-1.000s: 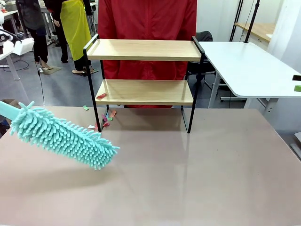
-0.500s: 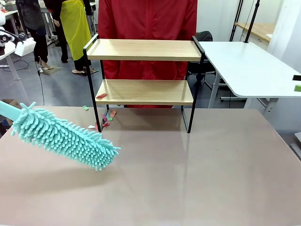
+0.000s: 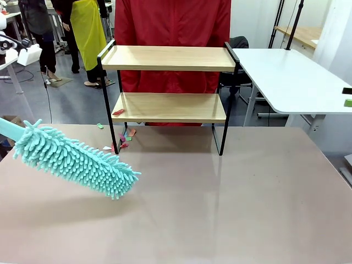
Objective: Clean the shelf.
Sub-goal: Hand the Duster back to the human.
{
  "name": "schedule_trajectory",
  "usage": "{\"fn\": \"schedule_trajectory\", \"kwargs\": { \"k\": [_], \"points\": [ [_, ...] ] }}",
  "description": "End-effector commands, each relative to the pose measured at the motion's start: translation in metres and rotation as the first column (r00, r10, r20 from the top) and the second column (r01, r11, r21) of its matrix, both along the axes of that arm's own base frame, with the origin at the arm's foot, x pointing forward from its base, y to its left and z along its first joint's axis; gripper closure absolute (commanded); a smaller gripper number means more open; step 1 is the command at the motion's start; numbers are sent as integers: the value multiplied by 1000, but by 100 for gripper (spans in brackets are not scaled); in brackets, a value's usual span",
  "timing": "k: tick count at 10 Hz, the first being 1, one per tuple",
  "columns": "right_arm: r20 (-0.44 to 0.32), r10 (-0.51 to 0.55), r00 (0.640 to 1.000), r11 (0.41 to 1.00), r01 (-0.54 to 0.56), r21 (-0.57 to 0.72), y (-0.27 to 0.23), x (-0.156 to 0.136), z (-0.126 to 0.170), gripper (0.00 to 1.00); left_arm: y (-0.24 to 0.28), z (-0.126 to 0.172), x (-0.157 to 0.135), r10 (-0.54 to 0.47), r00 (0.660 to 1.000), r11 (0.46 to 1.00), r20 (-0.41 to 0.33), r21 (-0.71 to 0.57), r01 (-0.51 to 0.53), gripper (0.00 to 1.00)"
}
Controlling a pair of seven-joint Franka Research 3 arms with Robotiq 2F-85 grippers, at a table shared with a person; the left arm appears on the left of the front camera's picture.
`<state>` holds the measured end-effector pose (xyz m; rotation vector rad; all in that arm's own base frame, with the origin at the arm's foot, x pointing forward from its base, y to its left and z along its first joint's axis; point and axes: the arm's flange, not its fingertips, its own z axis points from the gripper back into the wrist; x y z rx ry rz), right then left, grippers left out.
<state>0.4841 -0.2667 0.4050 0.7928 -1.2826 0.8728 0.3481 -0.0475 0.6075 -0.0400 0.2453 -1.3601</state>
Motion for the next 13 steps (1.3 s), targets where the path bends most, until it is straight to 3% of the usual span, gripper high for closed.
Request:
{"fn": "schedule_trajectory", "kwargs": {
  "k": [1,9,10,13],
  "points": [
    [6,2,1000,1000,-2,-4,2,0,4,0,0,2,-1,0,1000,1000,-5,2,0,87],
    [0,0,1000,1000,0,0,0,0,0,0,0,0,0,0,1000,1000,0,0,0,87],
    [7,45,999,999,-45,9,12,-7,26,0,9,-3,10,43,999,997,-18,-58,-44,87],
    [-19,227,974,973,-226,45,61,-36,77,0,12,-24,17,-3,999,978,-38,-209,-4,87]
  ]
}}
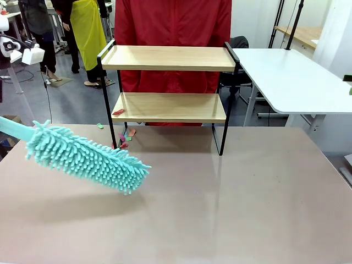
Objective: Clean the shelf.
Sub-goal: Hand the Duster back to the human.
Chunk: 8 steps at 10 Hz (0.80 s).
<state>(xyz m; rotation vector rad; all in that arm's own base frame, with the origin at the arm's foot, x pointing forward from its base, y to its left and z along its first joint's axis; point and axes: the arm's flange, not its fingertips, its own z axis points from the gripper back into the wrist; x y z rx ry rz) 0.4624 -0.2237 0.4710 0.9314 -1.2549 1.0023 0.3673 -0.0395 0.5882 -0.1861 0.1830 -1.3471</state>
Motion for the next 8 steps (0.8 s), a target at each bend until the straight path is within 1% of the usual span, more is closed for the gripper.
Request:
{"fn": "schedule_trajectory", "kwargs": {
  "k": [1,2,3,4,5,6,7,8],
  "points": [
    [-50,116,992,993,-114,30,38,-28,23,0,4,-8,-3,-34,999,992,4,-120,35,87],
    [-72,142,987,989,-139,50,55,-38,31,0,3,-13,-3,-43,999,984,8,-171,44,87],
    [-115,165,980,985,-158,73,76,-51,38,0,1,-16,-5,-52,999,969,12,-240,54,87],
    [-119,151,981,987,-142,81,98,-62,42,0,-1,-22,-10,-28,999,962,29,-271,35,87],
    [-130,159,979,986,-150,78,121,-73,44,0,-4,-26,-14,-16,999,948,44,-318,30,87],
    [-157,180,971,982,-167,91,145,-80,43,0,-8,-32,-16,5,998,930,58,-367,17,87],
    [-188,199,962,978,-182,107,171,-84,42,0,-17,-47,-17,15,997,909,71,-417,16,87],
    [-219,196,956,979,-177,102,191,-83,39,0,-24,-62,-18,37,995,896,94,-443,9,87]
  ]
}}
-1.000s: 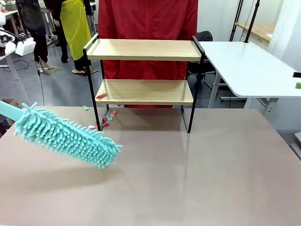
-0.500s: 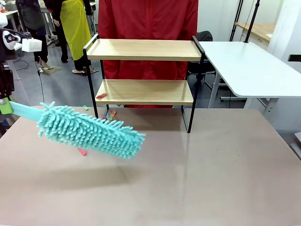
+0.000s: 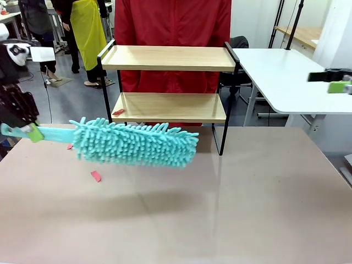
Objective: Clean the shelf.
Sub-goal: Hand the Duster back to the human.
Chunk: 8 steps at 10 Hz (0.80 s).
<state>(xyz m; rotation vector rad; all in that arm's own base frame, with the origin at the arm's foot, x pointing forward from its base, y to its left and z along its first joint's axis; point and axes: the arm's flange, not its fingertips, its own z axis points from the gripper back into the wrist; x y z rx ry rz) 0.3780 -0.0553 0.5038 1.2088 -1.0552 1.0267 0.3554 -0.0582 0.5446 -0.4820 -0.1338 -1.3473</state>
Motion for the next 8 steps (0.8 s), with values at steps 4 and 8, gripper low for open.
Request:
{"fn": "schedule_trajectory", "kwargs": {
  "k": [4,8],
  "points": [
    [-157,-59,986,997,66,37,73,15,-9,0,-24,-55,-12,104,984,957,147,-284,-59,87],
    [-138,-31,990,999,33,13,73,16,-16,0,-21,-62,-9,94,968,944,231,-328,-14,87]
  ]
}}
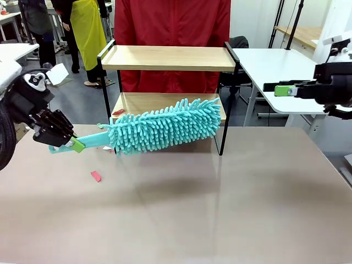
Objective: Clean the shelf.
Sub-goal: Hand the Duster back to the human.
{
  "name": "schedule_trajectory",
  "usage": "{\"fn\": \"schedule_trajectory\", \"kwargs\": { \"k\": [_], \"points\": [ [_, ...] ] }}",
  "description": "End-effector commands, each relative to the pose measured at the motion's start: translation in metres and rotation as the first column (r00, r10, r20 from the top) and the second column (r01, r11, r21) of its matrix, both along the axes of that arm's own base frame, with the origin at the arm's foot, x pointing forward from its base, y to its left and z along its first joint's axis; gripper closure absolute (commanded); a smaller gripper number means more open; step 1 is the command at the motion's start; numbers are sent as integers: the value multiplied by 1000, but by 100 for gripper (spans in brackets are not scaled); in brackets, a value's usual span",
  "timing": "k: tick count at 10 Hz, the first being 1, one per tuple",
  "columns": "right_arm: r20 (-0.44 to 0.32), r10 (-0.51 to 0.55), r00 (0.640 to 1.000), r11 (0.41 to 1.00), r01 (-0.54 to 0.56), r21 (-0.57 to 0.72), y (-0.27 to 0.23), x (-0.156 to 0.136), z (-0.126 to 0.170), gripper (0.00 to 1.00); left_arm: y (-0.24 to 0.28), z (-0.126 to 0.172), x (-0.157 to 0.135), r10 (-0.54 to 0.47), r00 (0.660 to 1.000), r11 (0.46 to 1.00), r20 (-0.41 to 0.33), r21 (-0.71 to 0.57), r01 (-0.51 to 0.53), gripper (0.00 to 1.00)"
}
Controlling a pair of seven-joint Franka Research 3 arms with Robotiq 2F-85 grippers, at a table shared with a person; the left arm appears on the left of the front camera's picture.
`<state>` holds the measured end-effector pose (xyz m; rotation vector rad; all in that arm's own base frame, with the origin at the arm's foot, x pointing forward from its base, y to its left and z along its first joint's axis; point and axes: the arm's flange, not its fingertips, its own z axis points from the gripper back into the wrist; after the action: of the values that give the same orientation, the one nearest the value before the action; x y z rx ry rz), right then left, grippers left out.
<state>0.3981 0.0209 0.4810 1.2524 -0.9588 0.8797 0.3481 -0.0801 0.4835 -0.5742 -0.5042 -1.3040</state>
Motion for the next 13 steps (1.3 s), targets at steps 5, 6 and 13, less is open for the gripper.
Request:
{"fn": "schedule_trajectory", "kwargs": {
  "k": [5,6,13],
  "points": [
    [20,8,1000,1000,-8,4,-3,-4,7,0,-11,13,10,-101,987,995,124,-11,103,87],
    [12,-1,1000,1000,1,1,-1,-2,5,0,-22,17,10,-154,979,988,132,17,153,87],
    [187,25,982,998,-34,45,113,26,-7,0,-12,14,4,-100,990,995,104,18,99,87]
  ]
}}
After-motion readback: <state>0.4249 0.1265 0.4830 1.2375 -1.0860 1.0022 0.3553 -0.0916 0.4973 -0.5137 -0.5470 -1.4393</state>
